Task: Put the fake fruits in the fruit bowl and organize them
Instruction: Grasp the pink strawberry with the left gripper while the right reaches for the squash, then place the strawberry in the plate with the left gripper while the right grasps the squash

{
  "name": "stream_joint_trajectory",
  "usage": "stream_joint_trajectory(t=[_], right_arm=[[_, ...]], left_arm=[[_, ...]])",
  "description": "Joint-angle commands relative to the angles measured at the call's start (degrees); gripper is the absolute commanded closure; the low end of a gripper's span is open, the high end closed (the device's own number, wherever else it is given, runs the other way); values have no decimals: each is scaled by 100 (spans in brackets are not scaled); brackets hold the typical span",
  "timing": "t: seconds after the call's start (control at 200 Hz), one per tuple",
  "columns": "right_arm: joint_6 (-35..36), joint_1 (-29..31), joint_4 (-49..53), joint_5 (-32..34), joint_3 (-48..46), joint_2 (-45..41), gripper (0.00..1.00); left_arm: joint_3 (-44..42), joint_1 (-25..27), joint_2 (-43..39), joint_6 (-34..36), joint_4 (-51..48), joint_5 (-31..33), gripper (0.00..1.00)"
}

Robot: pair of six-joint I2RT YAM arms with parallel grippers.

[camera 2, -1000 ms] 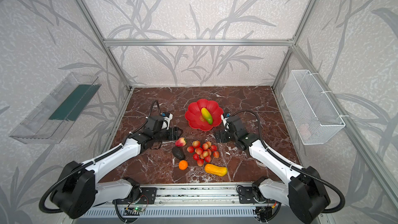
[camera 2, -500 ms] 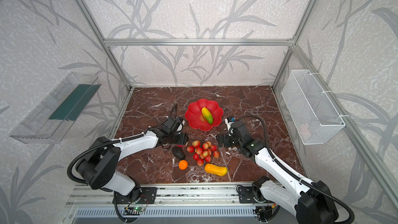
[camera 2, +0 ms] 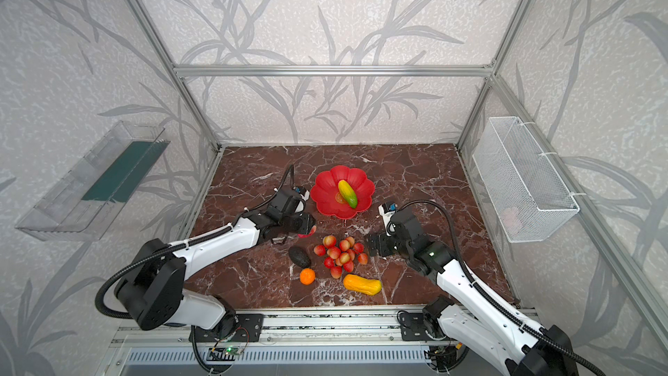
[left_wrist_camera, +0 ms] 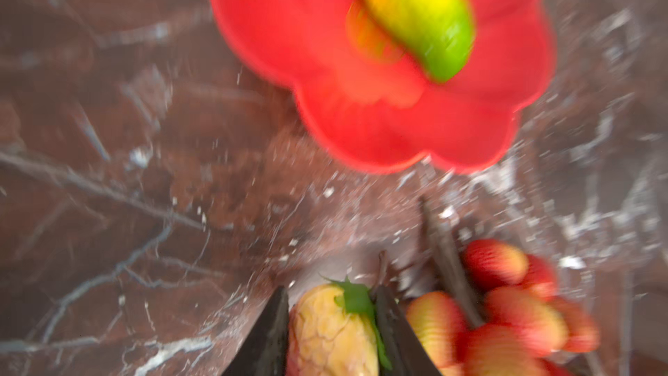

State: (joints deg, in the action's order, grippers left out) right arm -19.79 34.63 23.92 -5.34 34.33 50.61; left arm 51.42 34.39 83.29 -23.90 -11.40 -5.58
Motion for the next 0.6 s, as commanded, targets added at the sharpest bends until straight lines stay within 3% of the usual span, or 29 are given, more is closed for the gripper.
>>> stream_joint_trajectory(t=[0.0,0.165,0.44,0.595], right_arm=[[-42,470,634,-87,63,67,9],[-237,1400,846,288,-22,241,11],[-623,2507,867,669,-93,762,15],[-573,2636,714,642,-37,1170,16]], left_arm=[[725,-6,127,191,290,81,62],[2136,-59,1506,291,-9,-20,62],[3486,-280,3425,-310,-6,-361,61],[3246,-445,3317,-662,705,-764,36]])
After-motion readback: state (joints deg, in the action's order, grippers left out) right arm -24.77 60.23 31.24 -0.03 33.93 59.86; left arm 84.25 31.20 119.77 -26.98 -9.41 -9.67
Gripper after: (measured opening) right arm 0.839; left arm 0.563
